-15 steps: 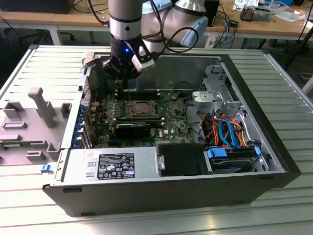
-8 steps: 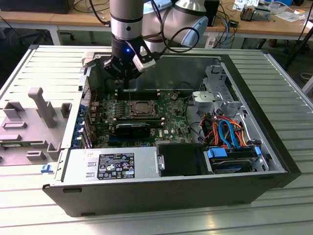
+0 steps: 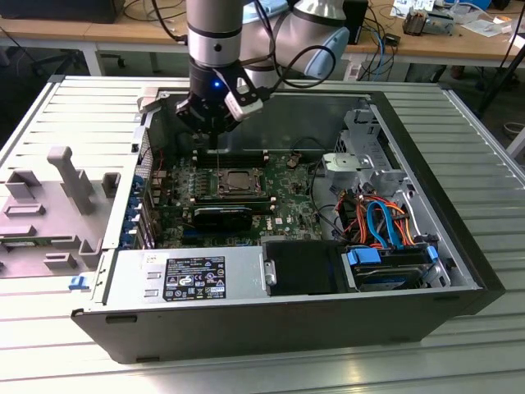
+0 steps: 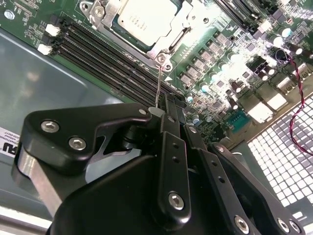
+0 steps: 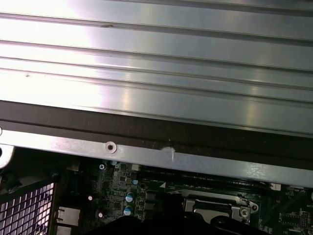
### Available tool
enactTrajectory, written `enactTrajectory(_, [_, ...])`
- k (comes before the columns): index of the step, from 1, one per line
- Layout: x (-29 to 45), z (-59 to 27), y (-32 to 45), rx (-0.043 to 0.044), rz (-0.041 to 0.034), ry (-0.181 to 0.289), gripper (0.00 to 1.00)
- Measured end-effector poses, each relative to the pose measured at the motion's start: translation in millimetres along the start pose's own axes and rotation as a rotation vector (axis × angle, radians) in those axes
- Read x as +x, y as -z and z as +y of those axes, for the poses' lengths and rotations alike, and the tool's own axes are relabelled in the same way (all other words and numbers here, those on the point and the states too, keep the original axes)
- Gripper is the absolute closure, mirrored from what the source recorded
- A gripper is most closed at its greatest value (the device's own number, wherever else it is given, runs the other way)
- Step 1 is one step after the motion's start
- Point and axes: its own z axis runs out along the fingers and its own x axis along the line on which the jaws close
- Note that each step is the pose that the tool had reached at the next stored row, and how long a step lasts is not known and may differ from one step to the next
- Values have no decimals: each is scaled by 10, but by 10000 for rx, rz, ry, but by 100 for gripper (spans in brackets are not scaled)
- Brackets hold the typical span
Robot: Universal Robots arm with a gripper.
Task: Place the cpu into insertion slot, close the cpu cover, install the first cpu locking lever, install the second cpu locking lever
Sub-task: 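Install the first cpu locking lever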
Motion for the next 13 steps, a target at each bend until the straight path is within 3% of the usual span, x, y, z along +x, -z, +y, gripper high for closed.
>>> enactTrajectory(13, [-47, -6, 3, 1, 0, 0, 89])
